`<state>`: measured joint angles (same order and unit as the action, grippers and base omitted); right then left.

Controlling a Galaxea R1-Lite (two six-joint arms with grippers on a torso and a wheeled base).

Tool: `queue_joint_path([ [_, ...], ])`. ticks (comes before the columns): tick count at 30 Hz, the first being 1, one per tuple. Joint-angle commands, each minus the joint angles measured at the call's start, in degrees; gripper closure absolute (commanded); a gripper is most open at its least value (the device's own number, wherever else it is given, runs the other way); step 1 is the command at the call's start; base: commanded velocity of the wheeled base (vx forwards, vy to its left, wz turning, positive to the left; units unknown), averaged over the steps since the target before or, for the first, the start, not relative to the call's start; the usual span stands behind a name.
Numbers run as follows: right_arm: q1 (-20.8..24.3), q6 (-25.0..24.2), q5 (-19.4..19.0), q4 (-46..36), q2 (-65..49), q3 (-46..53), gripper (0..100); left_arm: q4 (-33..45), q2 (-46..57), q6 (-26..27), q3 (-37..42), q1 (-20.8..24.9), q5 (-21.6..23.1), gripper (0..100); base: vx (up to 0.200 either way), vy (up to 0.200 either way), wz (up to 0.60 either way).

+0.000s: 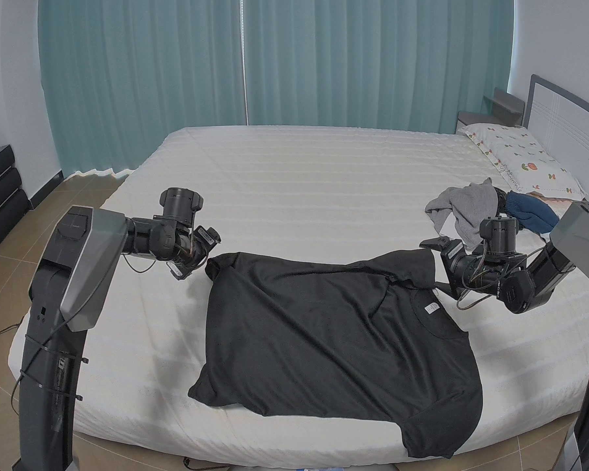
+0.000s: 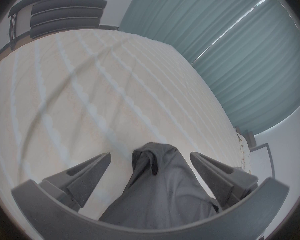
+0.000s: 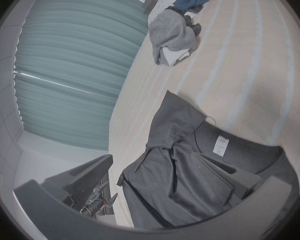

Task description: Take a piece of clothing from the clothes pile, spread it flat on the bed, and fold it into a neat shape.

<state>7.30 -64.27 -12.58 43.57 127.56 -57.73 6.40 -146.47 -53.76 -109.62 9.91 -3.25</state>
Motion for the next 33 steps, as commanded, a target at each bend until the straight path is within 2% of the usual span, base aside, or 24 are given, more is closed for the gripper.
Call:
queue_joint_path([
  [1,1.6,0.0,0.0,-5.8,0.4,-4.1,0,-1.0,11.4,-0.9,14.9,-1.0,6.5,0,0.0,0.0,0.0],
  [3,1.8,-0.2,-0.4,-6.9,0.8,-4.8,0,-2.8,13.1,-1.7,18.9,-1.1,8.0,0,0.0,0.0,0.0],
  [8,3.5,-0.3,-1.0,-10.6,4.4,-8.2,0,-13.4,15.7,-8.2,32.4,-1.0,14.0,0,0.0,0.0,0.0],
  [16,4.7,-0.2,-1.0,-17.1,9.2,-14.9,0,-26.4,16.7,-17.6,42.1,0.5,15.9,0,0.0,0.0,0.0],
  [21,4.7,0.2,-0.3,-19.0,12.2,-18.3,0,-33.5,18.0,-18.0,47.5,0.5,16.3,0,0.0,0.0,0.0],
  [24,4.4,0.3,-0.1,-19.0,13.5,-19.6,0,-34.7,18.1,-18.1,48.3,0.5,16.4,0,0.0,0.0,0.0],
  [33,3.6,1.5,6.6,-18.3,21.8,-32.4,0,-35.1,18.4,-18.2,48.9,0.4,16.9,0,0.0,0.0,0.0],
])
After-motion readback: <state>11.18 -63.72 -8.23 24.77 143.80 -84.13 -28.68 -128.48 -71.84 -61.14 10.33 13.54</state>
